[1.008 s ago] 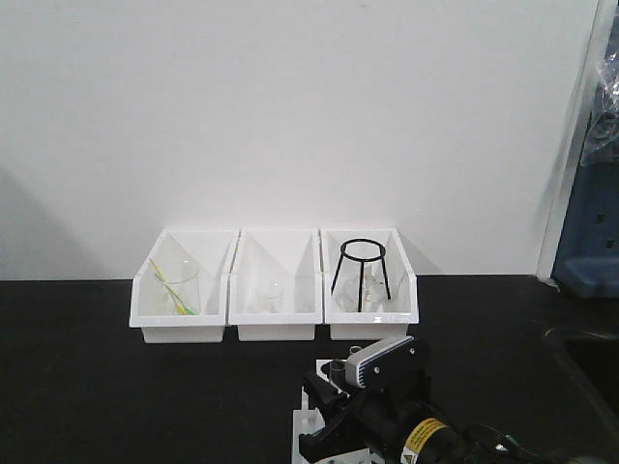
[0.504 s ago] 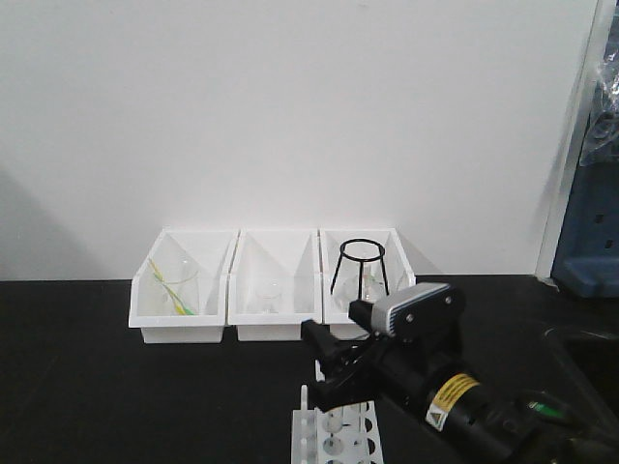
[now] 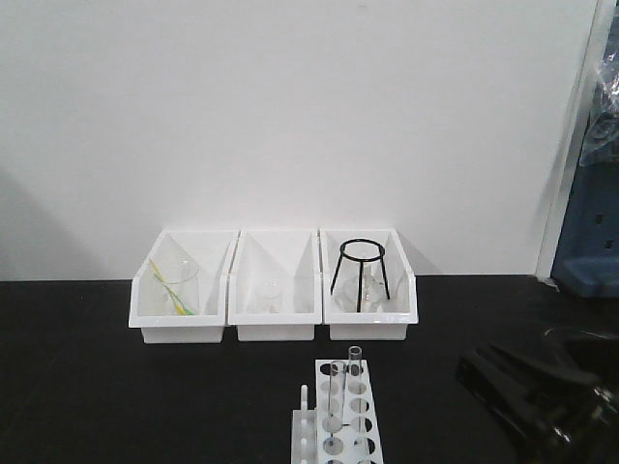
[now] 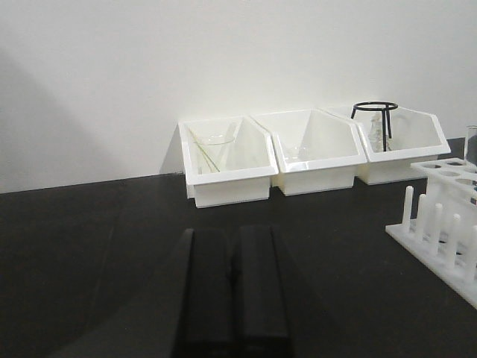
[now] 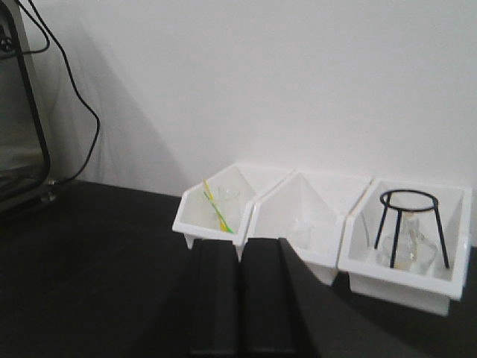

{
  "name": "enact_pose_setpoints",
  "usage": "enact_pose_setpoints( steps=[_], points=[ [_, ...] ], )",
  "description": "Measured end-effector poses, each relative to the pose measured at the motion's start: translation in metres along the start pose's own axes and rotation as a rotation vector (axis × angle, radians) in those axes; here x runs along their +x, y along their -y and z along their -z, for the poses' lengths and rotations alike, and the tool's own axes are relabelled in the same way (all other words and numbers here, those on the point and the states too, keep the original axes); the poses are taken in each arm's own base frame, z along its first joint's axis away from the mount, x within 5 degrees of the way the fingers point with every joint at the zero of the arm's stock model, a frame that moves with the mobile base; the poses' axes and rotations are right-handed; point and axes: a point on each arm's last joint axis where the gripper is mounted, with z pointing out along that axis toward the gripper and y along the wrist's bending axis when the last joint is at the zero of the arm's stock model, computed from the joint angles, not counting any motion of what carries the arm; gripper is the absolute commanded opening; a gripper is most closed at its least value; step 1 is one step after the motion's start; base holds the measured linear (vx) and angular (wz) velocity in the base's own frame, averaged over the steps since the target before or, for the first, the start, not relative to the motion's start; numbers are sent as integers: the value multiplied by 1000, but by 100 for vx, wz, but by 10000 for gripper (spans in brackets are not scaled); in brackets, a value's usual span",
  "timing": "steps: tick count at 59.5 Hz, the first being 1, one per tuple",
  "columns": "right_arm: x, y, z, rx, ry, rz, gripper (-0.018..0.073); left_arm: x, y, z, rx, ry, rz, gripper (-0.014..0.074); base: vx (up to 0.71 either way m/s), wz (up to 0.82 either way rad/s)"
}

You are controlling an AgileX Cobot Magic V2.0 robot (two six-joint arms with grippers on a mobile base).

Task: Flip and reinsert test tube from rack

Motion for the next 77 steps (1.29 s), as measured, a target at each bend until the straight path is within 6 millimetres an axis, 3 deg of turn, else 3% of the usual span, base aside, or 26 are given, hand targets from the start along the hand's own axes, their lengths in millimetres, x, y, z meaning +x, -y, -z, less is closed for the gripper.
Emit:
enact_pose_setpoints(
  steps=[13, 30, 37, 46, 54, 77],
  points=[
    [33, 1, 41, 17, -50, 1, -11, 0, 0, 0, 0, 0, 0, -6, 0, 0],
    [73, 3, 57, 24, -146, -5, -11, 0, 0, 0, 0, 0, 0, -6, 0, 0],
    [91, 6, 73, 52, -148, -9, -11, 0, 0, 0, 0, 0, 0, -6, 0, 0],
    [101, 20, 104, 245, -17, -100, -11, 0, 0, 0, 0, 0, 0, -6, 0, 0],
    [98, 28, 123, 411, 92, -71, -11, 0, 0, 0, 0, 0, 0, -6, 0, 0],
    [104, 28, 134, 490, 65, -26, -11, 0, 0, 0, 0, 0, 0, -6, 0, 0]
  ],
)
